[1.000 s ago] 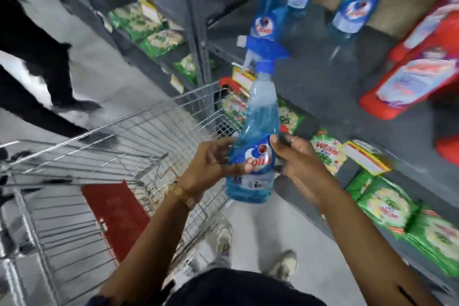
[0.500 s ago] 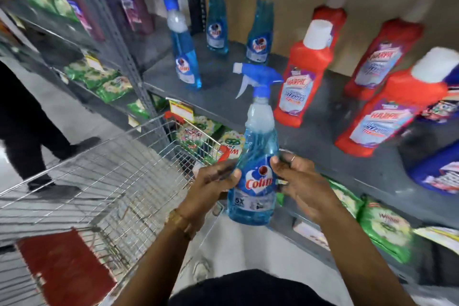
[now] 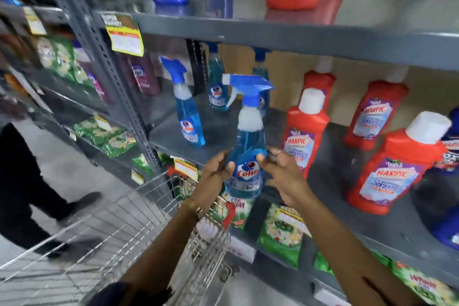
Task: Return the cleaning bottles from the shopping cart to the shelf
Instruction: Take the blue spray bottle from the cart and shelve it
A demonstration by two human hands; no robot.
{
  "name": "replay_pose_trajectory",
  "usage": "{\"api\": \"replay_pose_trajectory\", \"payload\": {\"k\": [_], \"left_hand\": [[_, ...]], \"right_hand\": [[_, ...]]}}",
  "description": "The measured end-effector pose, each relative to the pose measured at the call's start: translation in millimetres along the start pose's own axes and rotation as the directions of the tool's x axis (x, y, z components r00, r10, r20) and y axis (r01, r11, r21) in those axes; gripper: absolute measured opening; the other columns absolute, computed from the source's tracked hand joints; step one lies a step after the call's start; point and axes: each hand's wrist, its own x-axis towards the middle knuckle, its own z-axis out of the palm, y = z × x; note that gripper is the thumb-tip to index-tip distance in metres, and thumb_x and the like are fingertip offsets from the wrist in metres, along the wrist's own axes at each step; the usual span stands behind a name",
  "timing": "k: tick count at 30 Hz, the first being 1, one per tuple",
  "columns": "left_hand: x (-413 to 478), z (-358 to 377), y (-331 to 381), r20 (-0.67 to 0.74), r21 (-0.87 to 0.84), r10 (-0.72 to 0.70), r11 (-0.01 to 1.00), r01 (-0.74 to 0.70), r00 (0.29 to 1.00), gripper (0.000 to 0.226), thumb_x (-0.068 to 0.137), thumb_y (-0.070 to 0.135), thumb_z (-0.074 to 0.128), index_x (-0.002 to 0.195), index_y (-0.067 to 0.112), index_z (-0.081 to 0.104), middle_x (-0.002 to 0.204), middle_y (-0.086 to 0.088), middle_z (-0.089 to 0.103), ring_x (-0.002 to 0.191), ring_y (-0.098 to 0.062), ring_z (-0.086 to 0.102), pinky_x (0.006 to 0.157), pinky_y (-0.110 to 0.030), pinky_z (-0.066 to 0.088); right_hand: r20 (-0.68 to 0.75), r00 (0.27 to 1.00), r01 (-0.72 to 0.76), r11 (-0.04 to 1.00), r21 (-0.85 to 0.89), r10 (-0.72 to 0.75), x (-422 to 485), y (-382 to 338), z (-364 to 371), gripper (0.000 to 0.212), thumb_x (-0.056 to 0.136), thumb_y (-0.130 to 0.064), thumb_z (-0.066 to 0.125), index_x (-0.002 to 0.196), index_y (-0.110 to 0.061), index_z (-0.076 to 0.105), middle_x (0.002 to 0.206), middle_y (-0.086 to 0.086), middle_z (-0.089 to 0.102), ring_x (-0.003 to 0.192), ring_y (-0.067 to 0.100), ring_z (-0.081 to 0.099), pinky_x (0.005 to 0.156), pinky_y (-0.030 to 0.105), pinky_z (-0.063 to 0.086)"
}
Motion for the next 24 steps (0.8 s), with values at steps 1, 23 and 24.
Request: {"api": "replay_pose_trajectory", "payload": {"k": [1, 23, 24], "left_hand": [[16, -7, -3, 0.013, 0.013, 0.014, 1.0, -0.015, 1.0, 0.039, 0.094, 0.008, 0.047, 0.132, 0.001, 0.044, 0.129, -0.016, 0.057, 0.108, -0.01, 0.063, 0.091, -0.023, 0.053], [112, -33, -37, 0.039, 0.148, 0.067, 0.986, -0.072, 0.997, 0.074, 0.084, 0.055, 0.051, 0.14, 0.008, 0.037, 0.13, -0.009, 0.056, 0.106, 0.003, 0.06, 0.082, -0.006, 0.048], [111, -31, -37, 0.026, 0.145, 0.054, 0.988, -0.057, 0.998, 0.056, 0.093, 0.035, 0.048, 0.141, 0.008, 0.035, 0.133, -0.011, 0.053, 0.112, -0.006, 0.059, 0.081, -0.005, 0.047]], "right_hand": [[-0.031, 0.999, 0.026, 0.999, -0.023, -0.027, 14, 1, 5, 0.018, 0.091, -0.01, 0.055, 0.107, -0.016, 0.062, 0.099, 0.004, 0.073, 0.09, 0.016, 0.069, 0.078, 0.037, 0.058], [-0.162, 0.974, 0.118, 0.965, -0.236, -0.159, 89, 34, 25, 0.047, 0.088, -0.027, 0.061, 0.13, -0.01, 0.051, 0.124, 0.013, 0.065, 0.113, 0.023, 0.063, 0.098, 0.05, 0.05], [-0.174, 0.969, 0.126, 0.958, -0.259, -0.175, 84, 34, 24, 0.051, 0.087, -0.029, 0.062, 0.132, -0.011, 0.049, 0.128, 0.01, 0.062, 0.116, 0.02, 0.06, 0.1, 0.047, 0.049]]}}
